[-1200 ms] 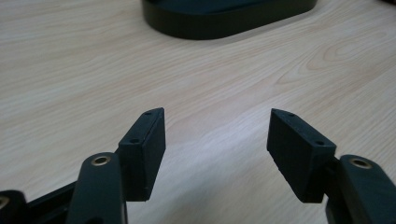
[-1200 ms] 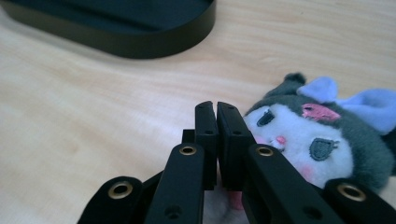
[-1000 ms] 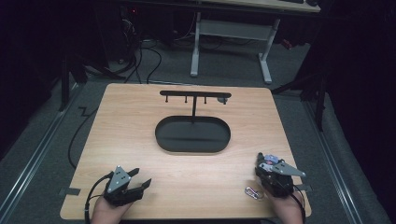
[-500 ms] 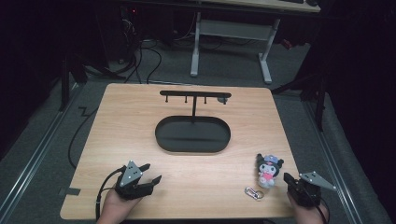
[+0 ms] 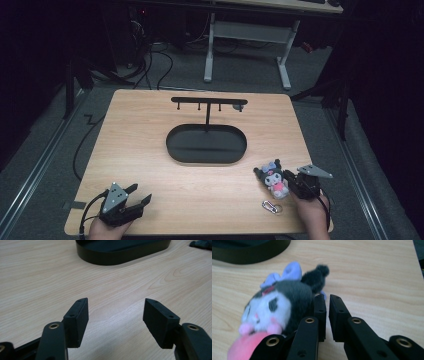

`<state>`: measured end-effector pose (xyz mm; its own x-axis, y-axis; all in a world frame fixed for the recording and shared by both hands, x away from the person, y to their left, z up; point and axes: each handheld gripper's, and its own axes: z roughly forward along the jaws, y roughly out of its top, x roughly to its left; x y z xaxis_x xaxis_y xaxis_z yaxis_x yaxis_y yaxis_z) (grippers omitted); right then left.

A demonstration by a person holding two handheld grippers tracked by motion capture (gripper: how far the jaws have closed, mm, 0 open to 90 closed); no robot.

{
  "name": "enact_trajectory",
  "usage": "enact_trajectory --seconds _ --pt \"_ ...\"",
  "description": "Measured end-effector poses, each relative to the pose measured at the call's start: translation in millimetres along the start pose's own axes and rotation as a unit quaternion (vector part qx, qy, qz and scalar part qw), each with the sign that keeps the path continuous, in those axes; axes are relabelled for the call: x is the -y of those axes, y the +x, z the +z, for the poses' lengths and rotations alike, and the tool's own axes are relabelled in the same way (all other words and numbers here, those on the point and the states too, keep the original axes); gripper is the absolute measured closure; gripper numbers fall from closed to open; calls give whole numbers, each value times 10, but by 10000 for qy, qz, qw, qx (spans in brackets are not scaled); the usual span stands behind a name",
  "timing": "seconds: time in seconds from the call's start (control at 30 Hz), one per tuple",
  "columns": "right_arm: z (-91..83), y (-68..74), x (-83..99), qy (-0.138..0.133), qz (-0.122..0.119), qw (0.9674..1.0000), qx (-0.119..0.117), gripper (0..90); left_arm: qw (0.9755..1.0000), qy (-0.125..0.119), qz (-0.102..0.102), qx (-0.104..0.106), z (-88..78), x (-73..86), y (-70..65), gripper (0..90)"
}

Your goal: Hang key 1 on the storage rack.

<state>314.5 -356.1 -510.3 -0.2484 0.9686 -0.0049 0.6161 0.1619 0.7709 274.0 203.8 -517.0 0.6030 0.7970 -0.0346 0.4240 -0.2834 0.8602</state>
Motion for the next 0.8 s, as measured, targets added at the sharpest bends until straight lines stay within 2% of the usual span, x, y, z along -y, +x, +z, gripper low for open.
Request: enact_trajectory --seconds 0.17,0.3,0.6,0.67,0.7,0.8 --pt "-11 -18 -32 -70 43 10000 31 835 10000 -17 -45 -33 -22 14 17 378" --pt "-65 -33 -7 -107 68 9999 108 805 10000 -23 -2 1 17 -12 10 378" --pt "-349 -53 131 -239 160 9994 183 756 9995 -57 167 249 221 -148 -60 376" --pt "-462 -45 194 -258 199 9994 125 714 9991 -38 240 345 307 -197 -93 375" --pt "-462 -45 194 -258 199 9994 125 714 9991 -38 240 345 307 -197 -93 374" --pt "-611 -13 234 -378 248 9990 -75 646 9984 -10 338 458 404 -246 -139 374"
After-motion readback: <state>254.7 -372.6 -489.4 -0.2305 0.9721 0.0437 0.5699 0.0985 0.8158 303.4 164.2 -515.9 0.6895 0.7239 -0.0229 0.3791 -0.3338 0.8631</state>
